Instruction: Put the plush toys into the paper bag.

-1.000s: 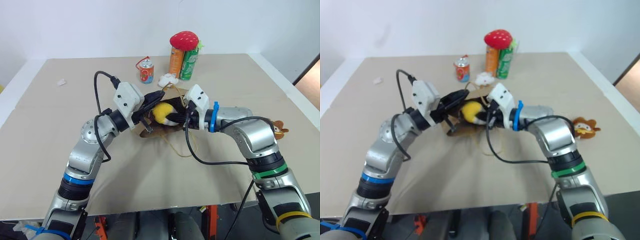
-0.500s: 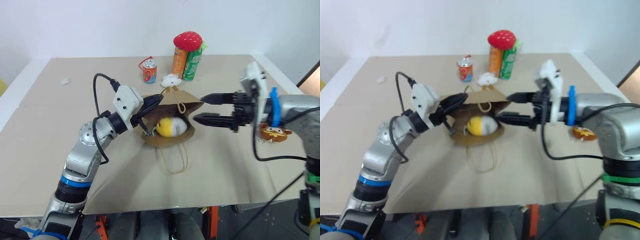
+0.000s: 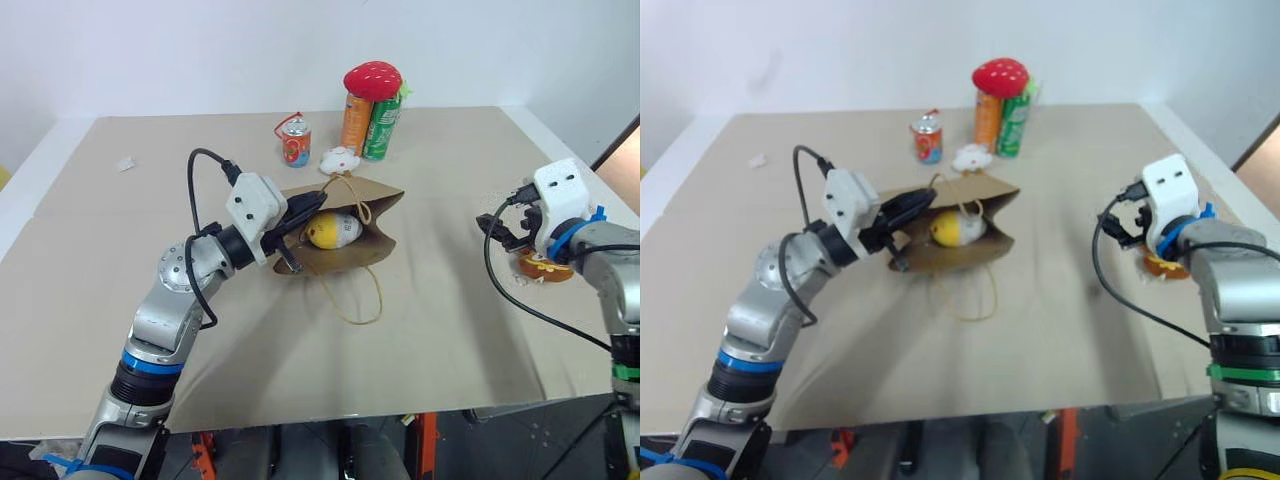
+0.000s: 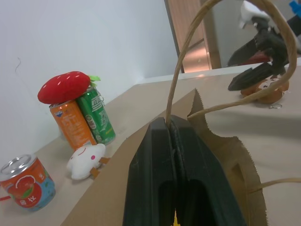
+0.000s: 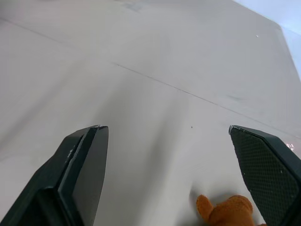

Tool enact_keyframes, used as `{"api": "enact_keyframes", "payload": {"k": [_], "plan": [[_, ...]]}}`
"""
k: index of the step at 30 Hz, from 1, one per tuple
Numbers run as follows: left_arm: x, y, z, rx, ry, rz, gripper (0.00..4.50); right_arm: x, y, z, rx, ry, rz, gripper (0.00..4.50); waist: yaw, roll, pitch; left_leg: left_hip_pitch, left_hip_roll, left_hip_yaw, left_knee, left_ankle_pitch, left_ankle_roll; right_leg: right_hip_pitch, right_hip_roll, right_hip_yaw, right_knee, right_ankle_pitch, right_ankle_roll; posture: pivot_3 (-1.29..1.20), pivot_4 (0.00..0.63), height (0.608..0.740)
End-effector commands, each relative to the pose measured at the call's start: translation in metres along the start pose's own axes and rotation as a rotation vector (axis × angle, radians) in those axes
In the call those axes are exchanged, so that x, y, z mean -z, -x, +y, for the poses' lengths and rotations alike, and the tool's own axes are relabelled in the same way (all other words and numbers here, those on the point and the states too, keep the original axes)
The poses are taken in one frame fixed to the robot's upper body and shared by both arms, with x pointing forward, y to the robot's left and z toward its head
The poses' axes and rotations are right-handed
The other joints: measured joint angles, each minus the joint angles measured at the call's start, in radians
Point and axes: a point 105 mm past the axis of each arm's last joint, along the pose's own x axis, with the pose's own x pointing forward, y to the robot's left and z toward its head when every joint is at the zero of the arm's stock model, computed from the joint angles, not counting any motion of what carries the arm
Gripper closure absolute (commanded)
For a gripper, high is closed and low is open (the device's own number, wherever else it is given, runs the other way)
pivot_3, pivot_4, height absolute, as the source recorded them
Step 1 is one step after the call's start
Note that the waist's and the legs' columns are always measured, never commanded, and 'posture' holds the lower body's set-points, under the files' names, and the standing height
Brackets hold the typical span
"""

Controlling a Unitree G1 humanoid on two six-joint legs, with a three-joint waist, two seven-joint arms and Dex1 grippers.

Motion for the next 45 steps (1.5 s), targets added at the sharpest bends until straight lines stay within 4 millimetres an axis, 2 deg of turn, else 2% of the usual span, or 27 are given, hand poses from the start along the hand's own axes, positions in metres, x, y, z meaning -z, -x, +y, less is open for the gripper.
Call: {"api": "enact_keyframes", "payload": {"k": [1,4,7,11,16,19,22,28,30,32,36,38,41,43,45], "plan": [[-0.013,0.000,0.001,-0.012,-0.030,-0.036,4.50,-0.001,0.018,-0.032,0.310,-0.078,-0.044,0.08,0.000,0.000,0.000,0.000,0.001,-0.001,0.001,0.000,0.000,0.001,0.001,0.000,0.000,0.001,0.002,0.00,0.150,0.740],[-0.012,0.000,0.000,-0.016,-0.028,-0.035,4.50,0.024,0.029,-0.037,0.449,-0.149,0.012,0.08,0.001,0.000,0.000,0.000,0.001,0.000,0.001,0.000,0.000,0.000,0.001,0.000,0.000,0.001,0.002,0.00,0.150,0.740],[-0.012,0.000,-0.002,-0.018,-0.024,-0.034,4.50,0.039,0.037,-0.041,0.536,-0.150,0.041,0.08,0.000,0.000,0.000,0.000,0.001,0.001,0.002,0.000,0.000,0.002,0.001,0.001,0.000,-0.001,-0.001,0.00,0.150,0.740],[-0.011,0.000,-0.002,-0.020,-0.021,-0.029,4.50,0.064,0.036,-0.038,0.561,-0.236,0.113,0.08,-0.001,0.001,0.000,0.002,0.001,0.002,0.002,0.000,0.000,0.002,0.001,0.002,0.000,0.000,-0.002,0.00,0.150,0.740],[-0.010,0.000,-0.001,-0.022,-0.021,-0.026,4.50,0.079,0.033,-0.038,0.585,-0.331,0.152,0.08,-0.001,0.001,0.000,0.002,0.003,0.002,0.002,0.000,0.000,0.002,0.003,0.002,0.000,0.000,-0.003,0.00,0.150,0.740],[-0.011,0.000,-0.001,-0.026,-0.022,-0.026,4.50,0.083,0.030,-0.037,0.567,-0.341,0.164,0.88,-0.001,0.001,-0.001,0.002,0.003,0.003,0.002,0.000,0.001,0.002,0.003,0.002,0.000,0.000,-0.003,0.00,0.150,0.740],[-0.010,0.001,-0.001,-0.028,-0.023,-0.026,4.50,0.087,0.030,-0.039,0.568,-0.345,0.174,2.18,-0.001,0.001,-0.001,0.002,0.003,0.003,0.002,0.001,0.001,0.002,0.003,0.002,0.000,0.000,-0.003,0.00,0.150,0.740],[-0.010,0.002,0.000,-0.029,-0.024,-0.024,4.50,0.091,0.030,-0.040,0.556,-0.331,0.186,4.47,-0.001,0.001,-0.001,0.002,0.003,0.003,0.002,0.001,0.001,0.002,0.003,0.002,0.000,0.000,-0.003,0.00,0.150,0.740],[-0.010,0.002,0.000,-0.029,-0.025,-0.024,4.50,0.091,0.030,-0.039,0.542,-0.319,0.185,4.47,-0.001,0.001,-0.001,0.002,0.003,0.003,0.002,0.001,0.001,0.002,0.003,0.002,0.000,0.000,-0.003,0.00,0.150,0.740],[-0.010,0.002,0.001,-0.029,-0.025,-0.024,4.50,0.084,0.028,-0.036,0.513,-0.268,0.158,4.47,-0.001,0.001,-0.001,0.002,0.003,0.003,0.002,0.001,0.001,0.002,0.003,0.002,0.000,0.000,-0.003,0.00,0.150,0.740],[-0.010,0.002,0.001,-0.026,-0.027,-0.023,4.50,0.048,0.017,-0.024,0.376,-0.190,0.042,4.47,-0.004,0.001,-0.001,0.002,0.003,0.003,0.002,0.001,0.001,0.002,0.003,0.002,0.000,0.000,-0.003,0.00,0.150,0.740],[-0.010,0.001,0.002,-0.025,-0.030,-0.023,4.50,0.026,0.014,-0.013,0.264,-0.137,-0.018,4.47,-0.004,0.001,-0.001,0.002,0.003,0.004,0.002,0.001,0.001,0.002,0.003,0.002,0.000,0.000,-0.003,0.00,0.150,0.740],[-0.009,-0.001,0.003,-0.021,-0.041,-0.019,4.50,0.002,0.014,0.003,0.132,-0.149,-0.060,4.47,-0.003,0.001,0.000,0.002,0.004,0.003,0.002,0.001,0.001,0.002,0.003,0.002,0.000,0.000,-0.003,0.00,0.150,0.740],[-0.009,-0.002,0.000,-0.012,-0.046,-0.020,4.50,-0.024,0.018,0.020,-0.006,-0.125,-0.118,4.47,-0.002,0.001,0.000,0.002,0.004,0.003,0.002,0.001,0.001,0.002,0.003,0.001,0.000,0.000,-0.003,0.00,0.150,0.740],[-0.009,-0.003,0.000,-0.012,-0.046,-0.022,4.50,-0.041,0.025,0.034,-0.161,-0.090,-0.143,4.47,-0.002,0.001,0.000,0.002,0.004,0.003,0.002,0.001,0.001,0.002,0.003,0.001,0.000,0.000,-0.003,0.00,0.150,0.740]]}}
